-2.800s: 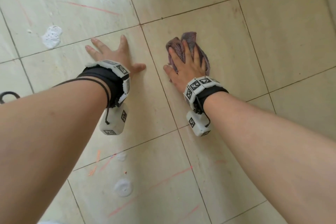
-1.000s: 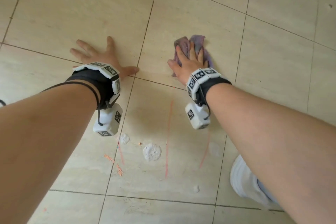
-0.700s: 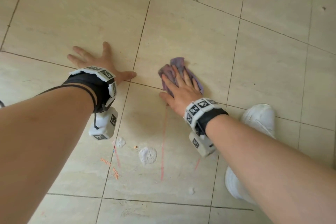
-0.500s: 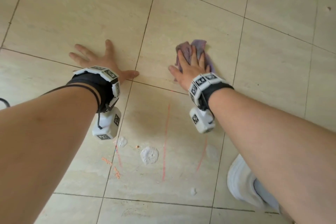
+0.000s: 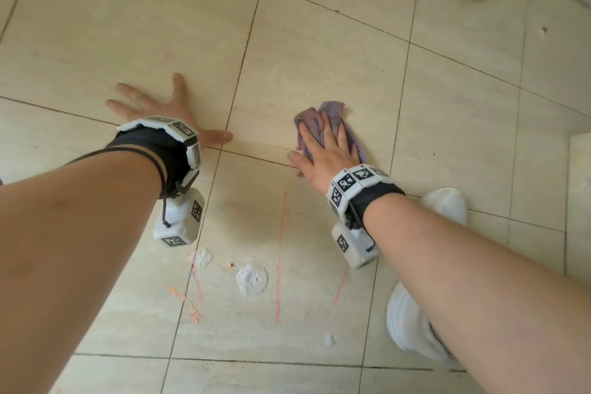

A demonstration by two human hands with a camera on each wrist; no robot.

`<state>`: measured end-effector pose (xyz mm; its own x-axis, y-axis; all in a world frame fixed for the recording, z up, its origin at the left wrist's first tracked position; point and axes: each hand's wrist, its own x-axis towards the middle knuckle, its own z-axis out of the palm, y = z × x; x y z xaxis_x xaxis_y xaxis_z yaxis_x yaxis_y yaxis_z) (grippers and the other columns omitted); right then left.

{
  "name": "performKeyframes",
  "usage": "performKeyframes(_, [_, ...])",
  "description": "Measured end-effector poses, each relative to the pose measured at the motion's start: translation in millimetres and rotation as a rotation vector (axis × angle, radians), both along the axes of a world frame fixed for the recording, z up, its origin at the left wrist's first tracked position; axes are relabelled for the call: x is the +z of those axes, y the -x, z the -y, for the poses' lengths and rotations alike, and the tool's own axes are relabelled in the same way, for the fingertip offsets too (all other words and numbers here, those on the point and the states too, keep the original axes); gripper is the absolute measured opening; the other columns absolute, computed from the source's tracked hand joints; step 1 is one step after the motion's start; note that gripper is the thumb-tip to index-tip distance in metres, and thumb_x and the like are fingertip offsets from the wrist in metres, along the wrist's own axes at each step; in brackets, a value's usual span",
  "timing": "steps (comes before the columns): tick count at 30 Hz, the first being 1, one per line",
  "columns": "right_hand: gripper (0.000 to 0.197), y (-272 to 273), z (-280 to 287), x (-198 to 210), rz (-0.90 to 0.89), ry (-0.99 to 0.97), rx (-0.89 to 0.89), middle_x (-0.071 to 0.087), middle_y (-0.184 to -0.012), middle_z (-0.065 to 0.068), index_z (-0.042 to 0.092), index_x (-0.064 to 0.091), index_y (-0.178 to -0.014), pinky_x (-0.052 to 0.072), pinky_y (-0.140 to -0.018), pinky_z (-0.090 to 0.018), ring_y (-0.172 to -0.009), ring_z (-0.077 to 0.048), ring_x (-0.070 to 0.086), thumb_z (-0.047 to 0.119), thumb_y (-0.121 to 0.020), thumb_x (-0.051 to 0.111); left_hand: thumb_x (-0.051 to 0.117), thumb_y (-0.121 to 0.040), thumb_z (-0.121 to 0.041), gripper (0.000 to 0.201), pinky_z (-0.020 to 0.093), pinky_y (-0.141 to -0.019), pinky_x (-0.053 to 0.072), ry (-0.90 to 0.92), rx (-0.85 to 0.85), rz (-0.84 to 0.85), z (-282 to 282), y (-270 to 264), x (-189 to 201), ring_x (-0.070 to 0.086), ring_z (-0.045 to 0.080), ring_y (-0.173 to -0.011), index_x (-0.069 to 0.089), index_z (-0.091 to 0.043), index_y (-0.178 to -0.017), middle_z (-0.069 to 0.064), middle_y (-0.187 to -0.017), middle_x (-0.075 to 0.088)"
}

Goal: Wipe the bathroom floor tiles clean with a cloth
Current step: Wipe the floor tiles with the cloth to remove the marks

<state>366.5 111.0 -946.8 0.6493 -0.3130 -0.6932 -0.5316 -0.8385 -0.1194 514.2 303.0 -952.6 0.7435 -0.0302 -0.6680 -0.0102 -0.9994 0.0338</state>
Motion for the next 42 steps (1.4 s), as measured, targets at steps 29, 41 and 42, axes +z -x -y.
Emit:
performKeyframes(29, [0.071,-24,-43,-4,0.03,0.0,0.194,-0.031,-0.157,0.007,0.043,-0.01,-0.152,-0.009,-0.118,-0.052,-0.145,-0.026,-0.027,0.068,-0.094,0.024,0.067,-0.068,-0.076,0.116,0.072,-0.108,0.013,0.033,-0.018,0.047,-5,8,-2,-0.015,0.053,-0.142,-0.004,-0.041,-0.153,0.025,-0.156,-0.025])
performKeyframes(41, [0.073,-32,-40,-6,-0.004,0.049,0.11,-0.029,-0.158,0.006,0.043,-0.008,-0.152,-0.005,-0.118,-0.056,-0.146,-0.027,-0.025,0.07,-0.093,0.027,0.065,-0.068,-0.077,0.116,0.071,-0.109,0.013,0.048,-0.048,0.022,-10,8,0,-0.015,0.052,-0.143,-0.007,-0.042,-0.152,0.024,-0.156,-0.026])
performKeyframes(42, [0.075,-41,-42,-4,-0.014,0.035,0.083,-0.03,-0.158,0.006,0.043,-0.008,-0.152,-0.006,-0.118,-0.057,-0.145,-0.027,-0.026,0.071,-0.092,0.028,0.065,-0.069,-0.078,0.116,0.071,-0.109,0.013,0.048,-0.05,0.019,-10,8,1,-0.015,0.052,-0.143,-0.007,-0.042,-0.152,0.023,-0.156,-0.026])
